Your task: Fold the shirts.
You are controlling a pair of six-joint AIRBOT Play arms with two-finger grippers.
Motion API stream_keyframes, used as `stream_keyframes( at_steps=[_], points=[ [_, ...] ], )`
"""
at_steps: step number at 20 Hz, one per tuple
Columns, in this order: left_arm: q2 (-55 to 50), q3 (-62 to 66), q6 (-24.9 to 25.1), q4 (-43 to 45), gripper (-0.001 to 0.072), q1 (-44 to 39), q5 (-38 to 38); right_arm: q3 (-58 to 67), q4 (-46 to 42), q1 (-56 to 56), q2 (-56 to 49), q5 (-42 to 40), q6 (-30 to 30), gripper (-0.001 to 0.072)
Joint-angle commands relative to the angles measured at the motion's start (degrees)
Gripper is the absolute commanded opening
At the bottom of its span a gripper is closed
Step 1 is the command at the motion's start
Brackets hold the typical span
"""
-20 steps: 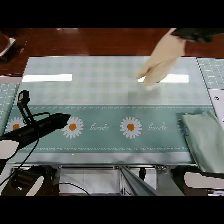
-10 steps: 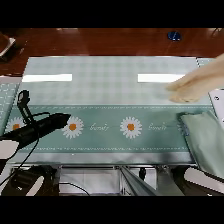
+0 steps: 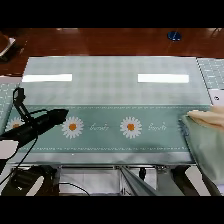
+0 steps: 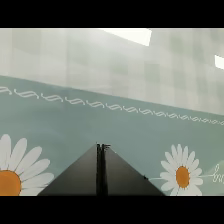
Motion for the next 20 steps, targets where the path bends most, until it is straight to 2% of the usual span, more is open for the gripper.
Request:
stream_keyframes(
  at_steps=[1, 2, 3, 4, 5, 9, 10, 11, 12, 14, 15, 16, 18, 19, 20],
  points=[
    [0.0, 0.0, 0.0, 0.0, 0.0028, 0.0, 1.4, -11.8, -12.3, -5.7, 7.4, 0.4, 0.6, 0.002],
    [0.0, 0.0, 0.0, 0.0, 0.0028, 0.0, 1.3, -15.0, -17.2, -5.7, 9.3, 0.3, 1.9, 0.0022],
    [0.0, 0.0, 0.0, 0.0, 0.0028, 0.0, 1.4, -18.0, -21.0, -5.7, 10.8, 0.0, 3.8, 0.0104],
    [0.0, 0.0, 0.0, 0.0, 0.0028, 0.0, 1.4, -20.0, -22.3, -5.7, 11.4, -0.1, 4.9, 0.0287],
    [0.0, 0.0, -0.1, 0.0, 0.0028, 0.0, 1.2, -21.0, -21.6, -5.6, 11.1, -1.0, 4.9, 0.0424],
    [0.0, 0.8, 0.0, 0.0, 0.0028, 0.2, 3.6, -17.7, -13.7, -5.4, 7.0, -7.3, 2.8, 0.0406],
    [-0.2, 2.1, 0.3, 0.0, 0.0028, 0.7, 4.3, -15.3, -8.8, -5.4, 5.6, -9.3, 2.4, 0.0367],
    [-0.7, 4.7, 0.4, 0.0, 0.0028, 1.6, 4.2, -11.9, -1.2, -5.4, 3.5, -11.2, 1.2, 0.0205],
    [-1.9, 8.7, 1.9, 0.0, 0.0028, 2.7, 4.1, -7.2, 10.2, -5.4, 0.5, -14.3, -1.5, 0.0022],
    [-6.3, 19.7, 6.6, 0.0, 0.0028, 4.7, 2.8, 1.7, 36.8, -3.3, -6.0, -21.2, -3.6, 0.0019],
    [-10.0, 26.5, 7.6, 0.0, 0.0028, 5.2, 1.9, 5.0, 44.7, 0.4, -8.4, -24.1, -5.4, 0.0019],
    [-13.9, 33.1, 8.8, 0.0, 0.0027, 4.9, 0.1, 7.3, 48.2, 5.6, -9.9, -26.6, -8.0, 0.0019],
    [-22.8, 46.0, 11.1, 0.0, 0.0027, 2.8, -6.5, 8.3, 42.8, 19.9, -10.8, -29.1, -14.4, 0.0019],
    [-27.1, 50.6, 12.8, 0.0, 0.0027, 0.7, -10.7, 7.3, 34.4, 28.4, -10.8, -28.7, -17.3, 0.0019],
    [-30.6, 52.9, 14.6, 0.1, 0.0027, -1.7, -14.1, 5.1, 24.9, 36.5, -10.8, -28.1, -17.0, 0.002]
  ],
)
